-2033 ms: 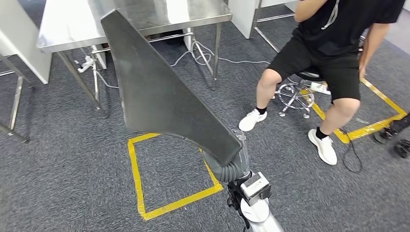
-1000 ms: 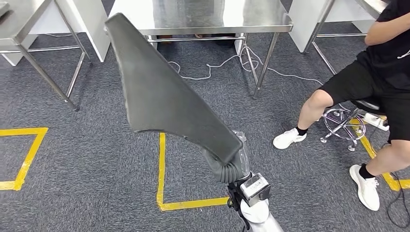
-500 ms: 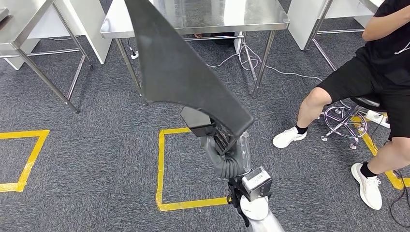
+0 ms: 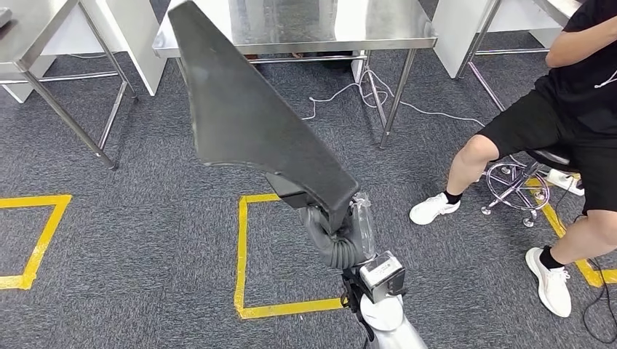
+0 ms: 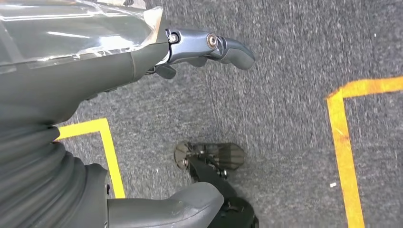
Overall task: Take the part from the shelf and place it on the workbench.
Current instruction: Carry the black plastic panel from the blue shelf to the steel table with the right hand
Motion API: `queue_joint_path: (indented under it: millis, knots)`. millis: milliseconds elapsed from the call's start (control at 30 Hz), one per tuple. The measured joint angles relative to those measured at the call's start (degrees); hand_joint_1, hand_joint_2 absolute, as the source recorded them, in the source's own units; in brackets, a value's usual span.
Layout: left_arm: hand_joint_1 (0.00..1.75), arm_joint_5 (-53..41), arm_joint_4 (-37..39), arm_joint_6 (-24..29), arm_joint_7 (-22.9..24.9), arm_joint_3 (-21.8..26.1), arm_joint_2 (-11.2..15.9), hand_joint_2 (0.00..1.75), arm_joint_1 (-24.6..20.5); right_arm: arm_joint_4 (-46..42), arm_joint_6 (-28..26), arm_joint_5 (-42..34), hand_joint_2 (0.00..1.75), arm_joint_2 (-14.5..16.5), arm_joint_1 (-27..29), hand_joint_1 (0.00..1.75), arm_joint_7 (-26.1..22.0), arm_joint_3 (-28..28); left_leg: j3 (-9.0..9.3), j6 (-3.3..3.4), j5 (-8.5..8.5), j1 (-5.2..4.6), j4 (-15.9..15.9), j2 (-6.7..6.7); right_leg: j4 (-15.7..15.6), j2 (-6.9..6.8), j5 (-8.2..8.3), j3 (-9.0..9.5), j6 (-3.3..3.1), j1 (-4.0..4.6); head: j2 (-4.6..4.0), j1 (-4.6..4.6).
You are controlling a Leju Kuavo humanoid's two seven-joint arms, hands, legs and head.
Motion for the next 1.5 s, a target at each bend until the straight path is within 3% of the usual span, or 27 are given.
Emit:
queue_joint_path:
  millis: [67, 133, 200, 267, 333, 367, 400, 433, 467, 533, 633, 733, 767, 867, 900, 933, 1000, 1067, 1133, 1233, 1267, 1367, 1400, 1433, 1500]
  knots:
    - [0.0, -0.1, 0.0, 0.0, 0.0, 0.0, 0.0, 1.75, 0.0, 0.1, 0.0, 0.0, 1.75, 0.0, 0.0, 1.71, 0.0, 0.0, -0.14, -0.9, -0.67, -0.05, 0.6, -0.12, -3.7, 0.09, 1.04, 1.99, -0.88, 0.1, 0.0, 0.02]
    - [0.0, -0.2, 0.0, 0.1, 0.0, 0.0, 0.0, 1.75, 0.0, 0.1, -0.1, 0.0, 1.75, 0.0, 0.1, 1.71, 0.0, 0.0, -0.1, -1.37, -0.97, 0.04, 0.6, -0.16, -3.4, 0.12, 0.88, 2.06, -2.15, 0.31, 0.0, -0.04]
    - [0.0, -0.3, 0.0, 0.1, 0.0, 0.0, 0.0, 1.75, 0.0, 0.1, -0.2, 0.0, 1.75, 0.1, 0.1, 1.71, 0.0, 0.0, -0.33, -1.74, -1.66, 0.29, 1.7, 0.69, -3.5, 0.08, 0.71, 2.37, -2.98, 0.2, 0.0, -0.11]
    - [0.0, -0.4, 0.0, 0.1, -0.1, 0.0, 0.0, 1.75, 0.0, 0.1, -0.2, -0.1, 1.75, 0.2, 0.3, 1.71, -0.1, -0.1, -2.89, -2.05, -4.25, 0.38, 7.0, 2.05, -3.6, -0.12, 0.4, 2.86, -3.71, 0.29, 0.0, -0.24]
    - [0.0, -0.4, 0.0, 0.1, -0.3, 0.0, 0.0, 1.75, 0.0, 0.1, -0.2, -0.1, 1.75, 0.2, 0.7, 1.71, -0.2, -0.1, -7.62, -2.12, -7.36, 0.37, 15.2, 2.62, -3.6, -0.38, -0.03, 3.25, -4.3, 0.65, 0.0, -0.31]
    - [0.0, -0.4, 0.0, 0.1, -0.3, 0.0, 0.0, 1.75, 0.1, 0.1, -0.2, -0.1, 1.75, 0.2, 0.9, 1.71, -0.2, -0.1, -9.48, -2.01, -7.66, 0.37, 17.7, 2.66, -3.6, -0.45, -0.28, 3.48, -4.47, 0.84, 0.0, -0.32]
    - [0.0, -0.4, 0.0, 0.1, -0.3, 0.0, 0.0, 1.75, 0.2, 0.1, -0.2, -0.1, 1.75, 0.1, 1.1, 1.71, -0.2, -0.1, -10.22, -1.77, -6.71, 0.33, 18.0, 2.68, -3.6, -0.48, -0.56, 3.78, -4.56, 1.03, 0.0, -0.33]
    - [0.0, -0.4, 0.0, 0.1, -0.4, 0.0, 0.0, 1.75, 0.2, 0.1, -0.2, -0.1, 1.75, 0.1, 1.2, 1.71, -0.2, -0.1, -9.64, -1.36, -4.61, 0.22, 15.7, 2.7, -3.6, -0.48, -0.89, 4.22, -4.56, 1.19, 0.0, -0.33]
    - [0.0, -0.4, 0.0, 0.1, -0.4, 0.0, 0.0, 1.75, 0.2, 0.1, -0.2, -0.1, 1.75, 0.2, 1.3, 1.71, -0.2, -0.1, -8.17, -0.77, -1.96, 0.01, 11.9, 2.77, -3.6, -0.48, -1.27, 4.76, -4.5, 1.33, 0.0, -0.33]
    - [0.0, -0.4, 0.0, 0.1, -0.4, 0.0, 0.0, 1.75, 0.1, 0.1, -0.2, -0.1, 1.75, 0.2, 1.3, 1.71, -0.2, -0.1, -4.92, 0.44, 1.04, -0.64, 4.9, 3.23, -3.8, -0.54, -1.99, 5.58, -4.18, 1.59, 0.0, -0.25]
    - [0.0, -0.5, 0.0, 0.2, -0.5, 0.0, 0.1, 1.75, 0.0, 0.1, -0.2, -0.1, 1.75, 0.3, 1.2, 1.71, -0.3, -0.1, -3.41, 1.36, 0.96, -1.37, 2.0, 3.38, -4.0, -0.73, -2.05, 6.5, -3.17, 1.75, 0.0, -0.25]
    - [0.0, -0.5, 0.0, 0.4, -0.4, 0.0, 0.0, 1.75, 0.0, 0.1, -0.4, -0.1, 1.75, 0.3, 1.0, 1.71, -0.3, -0.1, -1.44, 1.84, 1.08, -1.03, 0.4, 2.84, -1.4, -0.69, -2.93, 5.77, -2.69, 1.83, 0.01, -0.21]
    - [0.0, -0.5, 0.0, 0.5, -0.3, 0.0, 0.0, 1.75, 0.0, 0.1, -0.5, -0.1, 1.75, 0.3, 0.9, 1.71, -0.3, -0.1, -0.88, 1.97, 1.03, -0.9, 0.0, 2.67, 1.3, -0.61, -3.98, 4.22, -2.73, 1.76, 0.01, -0.11]
    - [0.0, -0.5, 0.0, 0.5, -0.3, 0.0, 0.0, 1.75, -0.1, 0.2, -0.6, 0.0, 1.75, 0.0, 1.0, 1.71, -0.3, -0.1, -0.34, 2.06, 0.34, -0.96, -0.1, 2.21, 11.2, -0.46, -7.09, -2.66, -2.53, 1.51, 0.0, 0.16]
    - [0.0, -0.5, 0.0, 0.5, -0.3, 0.0, 0.0, 1.75, 0.0, 0.2, -0.6, 0.0, 1.75, -0.1, 1.1, 1.71, -0.3, -0.1, -0.04, 1.95, 0.04, -0.96, 0.0, 2.03, 12.0, -0.45, -6.85, -3.9, -2.1, 1.41, 0.0, 0.17]
    - [0.0, -0.6, 0.0, 0.5, -0.3, 0.0, -0.1, 1.75, 0.0, 0.3, -0.6, 0.0, 1.75, -0.2, 1.1, 1.71, -0.3, -0.1, 0.43, 1.79, -0.31, -0.95, 0.0, 1.84, 10.2, -0.46, -5.37, -3.86, -1.43, 1.29, 0.0, 0.18]
    - [0.0, -0.7, 0.0, 0.5, -0.1, 0.0, -0.1, 1.75, 0.1, 0.3, -0.7, -0.1, 1.75, -0.2, 1.1, 1.71, -0.3, -0.1, 1.6, 1.32, -1.15, -0.92, 0.0, 1.54, 2.4, -0.47, -0.6, -1.47, -0.12, 0.98, 0.0, 0.21]
    - [0.0, -0.9, 0.0, 0.5, 0.1, 0.0, -0.2, 1.75, 0.0, 0.3, -0.7, -0.1, 1.75, -0.2, 0.9, 1.71, -0.3, 0.0, 2.18, 0.6, -1.97, -1.0, 0.2, 1.35, -3.1, -0.54, 1.53, 0.46, -0.89, 1.03, 0.0, 0.26]
    - [0.0, -1.0, 0.0, 0.5, 0.2, 0.0, -0.2, 1.75, 0.0, 0.4, -0.7, -0.1, 1.75, -0.1, 0.7, 1.71, -0.1, 0.0, 2.27, -0.11, -2.36, -1.06, 0.4, 1.37, -4.0, -0.53, 1.53, 0.94, -2.63, 1.2, 0.0, 0.24]
    - [0.0, -1.1, 0.0, 0.5, 0.3, 0.0, -0.1, 1.75, -0.1, 0.3, -0.7, -0.4, 1.75, 0.1, 0.5, 1.71, 0.0, 0.0, 1.28, -0.82, -3.11, -0.85, 3.2, 1.87, -4.2, -0.49, 1.91, 2.13, -3.76, 0.66, 0.0, 0.09]
    - [0.0, -1.2, 0.0, 0.5, 0.3, 0.0, -0.1, 1.75, -0.2, 0.3, -0.7, -0.4, 1.75, 0.2, 0.3, 1.71, 0.0, -0.1, -0.28, -1.13, -4.0, -0.74, 6.0, 2.13, -4.3, -0.51, 1.74, 2.52, -4.08, 0.54, 0.0, -0.01]
    - [0.0, -1.2, 0.0, 0.5, 0.4, 0.0, -0.2, 1.75, -0.1, 0.3, -0.7, -0.4, 1.75, 0.4, 0.2, 1.71, 0.0, 0.0, -7.19, -1.84, -7.72, -0.54, 16.1, 2.57, -4.3, -0.48, 1.0, 3.14, -4.81, 0.8, 0.0, -0.18]
    - [0.0, -1.2, 0.0, 0.5, 0.4, 0.0, -0.2, 1.75, -0.1, 0.3, -0.7, -0.4, 1.75, 0.4, 0.3, 1.71, 0.0, 0.0, -8.62, -1.86, -7.65, -0.51, 17.0, 2.61, -4.3, -0.43, 0.72, 3.42, -4.86, 0.88, 0.0, -0.19]
    - [0.0, -1.2, 0.0, 0.5, 0.4, 0.0, -0.2, 1.75, 0.0, 0.3, -0.7, -0.4, 1.75, 0.4, 0.3, 1.71, 0.0, 0.0, -8.97, -1.75, -6.29, -0.49, 15.9, 2.64, -4.4, -0.37, 0.41, 3.81, -4.82, 0.96, 0.0, -0.2]
    - [0.0, -1.2, 0.0, 0.5, 0.4, 0.0, -0.1, 1.75, 0.0, 0.3, -0.7, -0.4, 1.75, 0.4, 0.3, 1.71, 0.0, 0.0, -6.67, -1.1, -0.93, -0.57, 8.6, 2.73, -4.4, -0.32, -0.28, 4.77, -4.66, 1.1, 0.0, -0.19]
